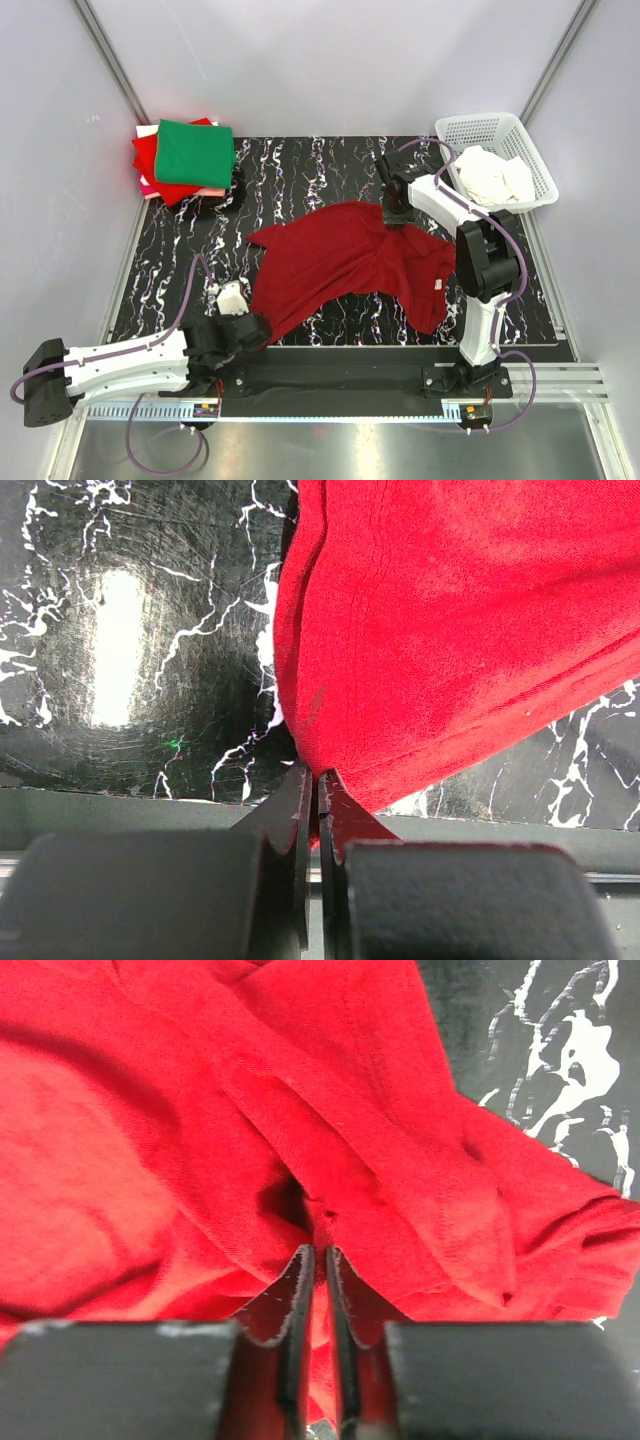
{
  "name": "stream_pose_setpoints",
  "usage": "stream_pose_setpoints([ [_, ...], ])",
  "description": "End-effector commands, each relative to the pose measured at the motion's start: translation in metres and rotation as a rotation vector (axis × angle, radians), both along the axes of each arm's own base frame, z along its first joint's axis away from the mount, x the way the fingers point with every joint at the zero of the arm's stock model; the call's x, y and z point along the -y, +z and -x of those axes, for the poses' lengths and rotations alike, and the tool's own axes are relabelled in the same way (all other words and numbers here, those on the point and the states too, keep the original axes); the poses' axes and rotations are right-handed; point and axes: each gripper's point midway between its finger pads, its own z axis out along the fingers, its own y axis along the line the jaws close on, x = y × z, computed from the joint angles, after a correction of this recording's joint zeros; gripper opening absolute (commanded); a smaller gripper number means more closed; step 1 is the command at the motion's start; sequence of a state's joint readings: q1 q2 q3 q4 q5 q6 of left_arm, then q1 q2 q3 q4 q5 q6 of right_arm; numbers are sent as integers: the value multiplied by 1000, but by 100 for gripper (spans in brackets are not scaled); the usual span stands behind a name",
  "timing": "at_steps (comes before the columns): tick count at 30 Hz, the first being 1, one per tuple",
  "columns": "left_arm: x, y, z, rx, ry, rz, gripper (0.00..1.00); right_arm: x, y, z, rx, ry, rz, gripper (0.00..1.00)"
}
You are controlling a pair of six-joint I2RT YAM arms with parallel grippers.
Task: Fold and stack the t-shirts
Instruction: Flatten the tshirt out
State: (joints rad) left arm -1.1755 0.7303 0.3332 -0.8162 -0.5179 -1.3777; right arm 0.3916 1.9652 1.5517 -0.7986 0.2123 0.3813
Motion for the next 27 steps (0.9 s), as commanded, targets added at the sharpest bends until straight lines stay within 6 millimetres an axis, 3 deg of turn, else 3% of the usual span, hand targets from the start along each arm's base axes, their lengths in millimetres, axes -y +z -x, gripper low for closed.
stream_pose_setpoints([
  [1,6,12,-11,57,11,18,0,-9,-5,-5,6,12,-43,11],
  [4,6,12,-11,56,11,16,0,-10,-9,-4,-3,12,-50,2],
  [7,6,12,-11,56,11,16,0,-11,-8,-3,-6,12,-58,0],
  [10,6,12,-11,57,11,18,0,-10,7,-2,18,5,-63,0],
  [14,9,19,-11,61,-2,35,0,-1,40,4,61,-20,-51,0],
  [20,10,74,-19,132,-9,78,0,17,120,22,213,-50,-63,0],
  [21,14,93,-22,157,-7,117,0,20,128,25,228,-54,-63,0],
  [27,10,146,-31,242,-14,134,0,31,175,50,316,-67,-97,0],
])
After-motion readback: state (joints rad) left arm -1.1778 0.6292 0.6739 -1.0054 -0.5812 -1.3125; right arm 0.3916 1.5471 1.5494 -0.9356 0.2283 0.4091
